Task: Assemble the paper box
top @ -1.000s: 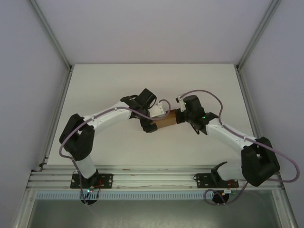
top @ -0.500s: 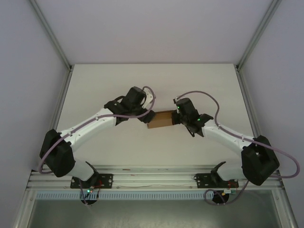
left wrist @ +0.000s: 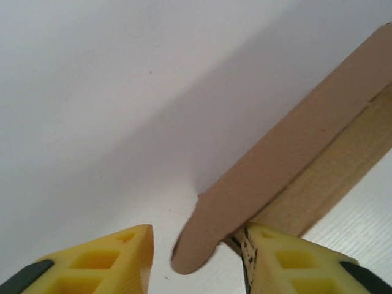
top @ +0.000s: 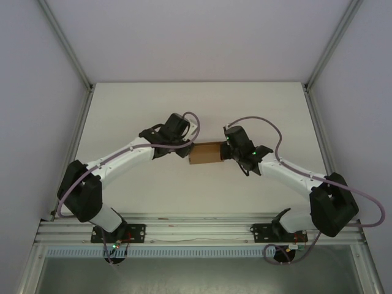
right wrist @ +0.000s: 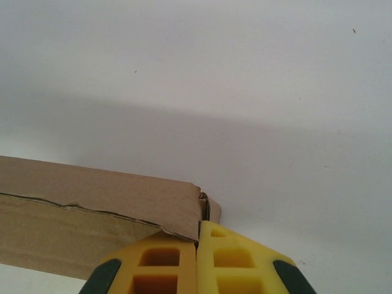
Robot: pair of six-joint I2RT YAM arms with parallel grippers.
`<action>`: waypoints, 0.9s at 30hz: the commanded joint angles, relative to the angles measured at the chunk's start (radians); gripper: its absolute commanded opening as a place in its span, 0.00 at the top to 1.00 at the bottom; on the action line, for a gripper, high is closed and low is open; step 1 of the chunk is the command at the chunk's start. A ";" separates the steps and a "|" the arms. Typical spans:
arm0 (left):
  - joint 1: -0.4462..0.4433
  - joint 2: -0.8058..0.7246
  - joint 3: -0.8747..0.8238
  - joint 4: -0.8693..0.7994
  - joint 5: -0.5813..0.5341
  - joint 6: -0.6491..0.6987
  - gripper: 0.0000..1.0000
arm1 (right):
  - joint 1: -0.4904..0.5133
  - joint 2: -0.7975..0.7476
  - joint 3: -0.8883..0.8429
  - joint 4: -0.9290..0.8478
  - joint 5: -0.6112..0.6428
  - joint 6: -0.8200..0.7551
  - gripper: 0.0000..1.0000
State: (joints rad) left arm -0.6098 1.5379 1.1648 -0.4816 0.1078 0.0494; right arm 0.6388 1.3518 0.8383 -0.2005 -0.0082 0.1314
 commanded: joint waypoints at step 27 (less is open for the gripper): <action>0.026 0.049 0.087 -0.081 0.120 -0.260 1.00 | 0.076 0.048 0.023 -0.151 0.096 0.041 1.00</action>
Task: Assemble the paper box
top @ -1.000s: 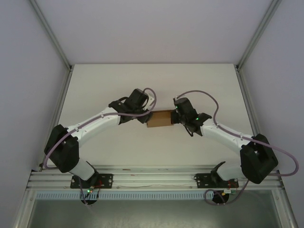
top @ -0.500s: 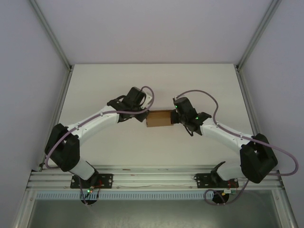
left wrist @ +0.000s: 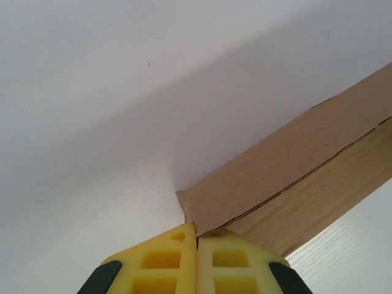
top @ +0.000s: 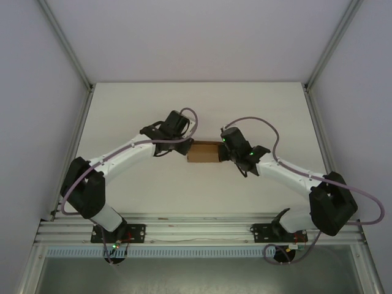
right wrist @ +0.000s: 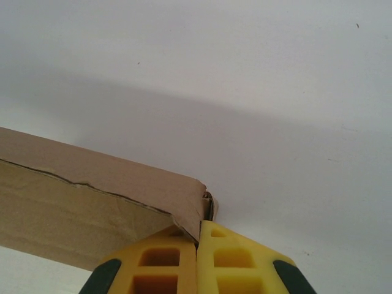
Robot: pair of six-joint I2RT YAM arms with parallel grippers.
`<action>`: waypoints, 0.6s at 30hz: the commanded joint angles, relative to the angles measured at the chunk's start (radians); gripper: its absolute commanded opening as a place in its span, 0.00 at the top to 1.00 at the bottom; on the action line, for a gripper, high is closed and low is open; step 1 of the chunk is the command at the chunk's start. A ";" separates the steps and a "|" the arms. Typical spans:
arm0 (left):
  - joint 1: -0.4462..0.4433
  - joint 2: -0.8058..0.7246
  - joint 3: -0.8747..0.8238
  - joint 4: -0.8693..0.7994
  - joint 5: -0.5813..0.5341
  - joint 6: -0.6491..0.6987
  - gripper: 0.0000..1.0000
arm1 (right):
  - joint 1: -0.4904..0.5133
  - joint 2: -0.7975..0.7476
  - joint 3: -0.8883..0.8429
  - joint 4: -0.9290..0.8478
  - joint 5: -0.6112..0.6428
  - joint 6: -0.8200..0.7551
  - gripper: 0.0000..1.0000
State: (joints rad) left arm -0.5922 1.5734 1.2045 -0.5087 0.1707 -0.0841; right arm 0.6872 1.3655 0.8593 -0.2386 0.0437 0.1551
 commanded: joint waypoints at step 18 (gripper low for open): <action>0.191 0.166 0.184 -0.290 0.586 -0.316 1.00 | 0.069 0.059 0.007 -0.129 0.101 0.001 1.00</action>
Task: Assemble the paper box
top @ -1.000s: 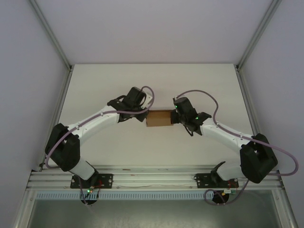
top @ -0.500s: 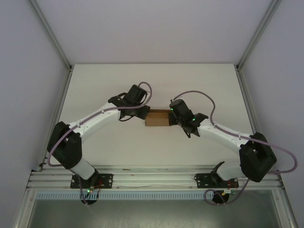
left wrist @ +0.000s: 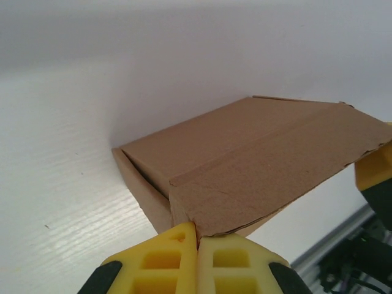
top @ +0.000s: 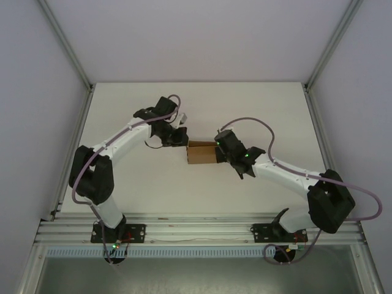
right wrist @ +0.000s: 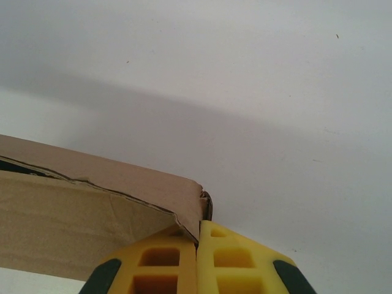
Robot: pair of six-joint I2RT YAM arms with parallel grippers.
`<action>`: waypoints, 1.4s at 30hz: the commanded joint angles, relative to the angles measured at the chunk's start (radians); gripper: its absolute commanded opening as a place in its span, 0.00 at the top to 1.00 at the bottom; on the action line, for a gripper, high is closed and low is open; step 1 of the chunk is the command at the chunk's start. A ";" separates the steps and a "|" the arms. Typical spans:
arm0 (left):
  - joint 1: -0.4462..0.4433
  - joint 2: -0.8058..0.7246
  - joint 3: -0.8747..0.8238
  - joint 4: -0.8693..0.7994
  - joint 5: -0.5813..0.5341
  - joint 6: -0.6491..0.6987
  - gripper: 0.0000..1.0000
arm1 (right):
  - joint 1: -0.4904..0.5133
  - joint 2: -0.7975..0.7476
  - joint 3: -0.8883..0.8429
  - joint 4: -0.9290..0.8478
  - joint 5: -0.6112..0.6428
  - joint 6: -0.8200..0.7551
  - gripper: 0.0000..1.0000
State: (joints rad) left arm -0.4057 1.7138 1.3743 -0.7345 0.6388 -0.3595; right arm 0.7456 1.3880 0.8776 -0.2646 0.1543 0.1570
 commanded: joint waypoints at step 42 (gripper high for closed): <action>-0.330 -0.146 -0.468 0.383 -0.643 -0.242 1.00 | 0.020 -0.110 -0.225 0.201 -0.079 -0.001 0.72</action>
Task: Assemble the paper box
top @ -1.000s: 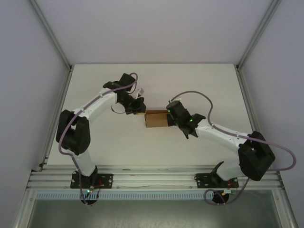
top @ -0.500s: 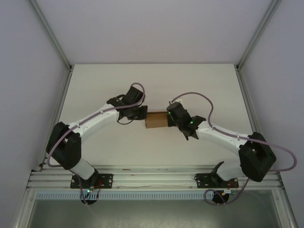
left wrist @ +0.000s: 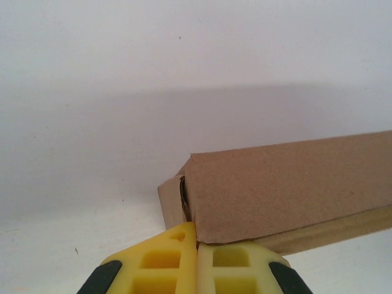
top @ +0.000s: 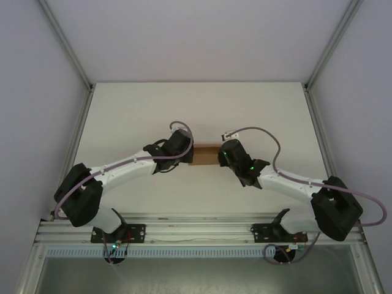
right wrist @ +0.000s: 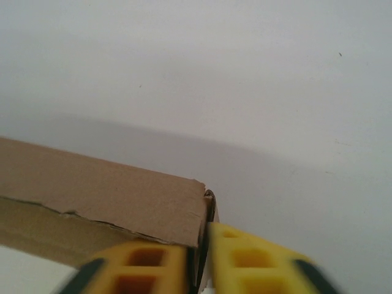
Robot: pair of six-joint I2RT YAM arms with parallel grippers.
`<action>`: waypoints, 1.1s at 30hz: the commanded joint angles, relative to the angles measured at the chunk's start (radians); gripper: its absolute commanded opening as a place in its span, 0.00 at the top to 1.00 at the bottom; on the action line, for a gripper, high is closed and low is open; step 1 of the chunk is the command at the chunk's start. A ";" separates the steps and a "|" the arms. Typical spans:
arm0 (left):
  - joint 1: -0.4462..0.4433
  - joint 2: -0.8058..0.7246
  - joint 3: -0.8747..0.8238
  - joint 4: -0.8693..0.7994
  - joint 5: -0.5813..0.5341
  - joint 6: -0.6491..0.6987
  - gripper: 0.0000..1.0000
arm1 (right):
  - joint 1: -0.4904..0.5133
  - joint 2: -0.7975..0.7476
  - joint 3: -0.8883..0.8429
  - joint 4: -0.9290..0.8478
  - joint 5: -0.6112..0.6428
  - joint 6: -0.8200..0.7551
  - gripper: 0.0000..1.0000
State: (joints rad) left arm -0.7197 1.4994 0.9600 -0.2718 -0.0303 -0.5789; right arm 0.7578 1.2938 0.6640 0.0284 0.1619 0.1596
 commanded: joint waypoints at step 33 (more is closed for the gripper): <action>-0.014 -0.122 0.081 -0.224 0.053 0.117 0.52 | -0.182 0.072 -0.002 -0.088 -0.296 0.230 0.68</action>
State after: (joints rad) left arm -0.7269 1.4338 0.9916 -0.4164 0.0040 -0.4835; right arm 0.5751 1.3544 0.7139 0.0345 -0.1104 0.3641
